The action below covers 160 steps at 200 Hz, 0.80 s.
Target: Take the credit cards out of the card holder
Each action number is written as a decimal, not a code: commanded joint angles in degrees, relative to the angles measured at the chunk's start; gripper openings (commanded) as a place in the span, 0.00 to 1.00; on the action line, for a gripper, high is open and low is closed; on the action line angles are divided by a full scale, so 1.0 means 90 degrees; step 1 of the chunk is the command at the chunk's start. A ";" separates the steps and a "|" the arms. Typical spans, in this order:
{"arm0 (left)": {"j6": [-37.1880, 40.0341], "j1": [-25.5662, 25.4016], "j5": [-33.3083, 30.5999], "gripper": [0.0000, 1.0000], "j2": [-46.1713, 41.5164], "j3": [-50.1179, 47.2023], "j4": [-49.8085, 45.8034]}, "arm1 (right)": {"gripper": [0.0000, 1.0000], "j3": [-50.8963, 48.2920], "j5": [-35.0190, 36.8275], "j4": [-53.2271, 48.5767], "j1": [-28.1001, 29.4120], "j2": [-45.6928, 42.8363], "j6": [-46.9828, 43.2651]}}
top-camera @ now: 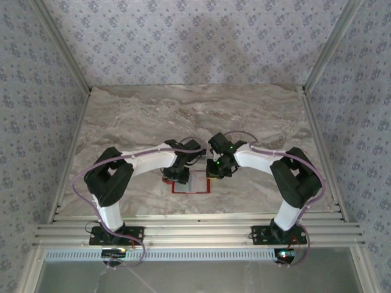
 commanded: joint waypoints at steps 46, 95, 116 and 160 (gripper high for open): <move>-0.0020 0.0382 0.1172 0.37 -0.1071 -0.0426 0.1013 | 0.19 0.0037 -0.0288 0.0068 0.0056 -0.0050 0.0089; -0.0515 0.0592 0.2669 0.29 -0.1174 -0.1078 0.2717 | 0.20 0.0046 -0.0370 0.0220 0.0077 0.0130 0.0131; -0.0685 0.0616 0.2999 0.25 -0.1009 -0.1215 0.3193 | 0.20 0.0066 -0.0373 0.0250 0.0077 0.0238 0.0121; -0.0750 0.0628 0.3219 0.22 -0.0719 -0.1322 0.3490 | 0.20 0.0014 -0.0366 0.0290 0.0078 0.0375 0.0111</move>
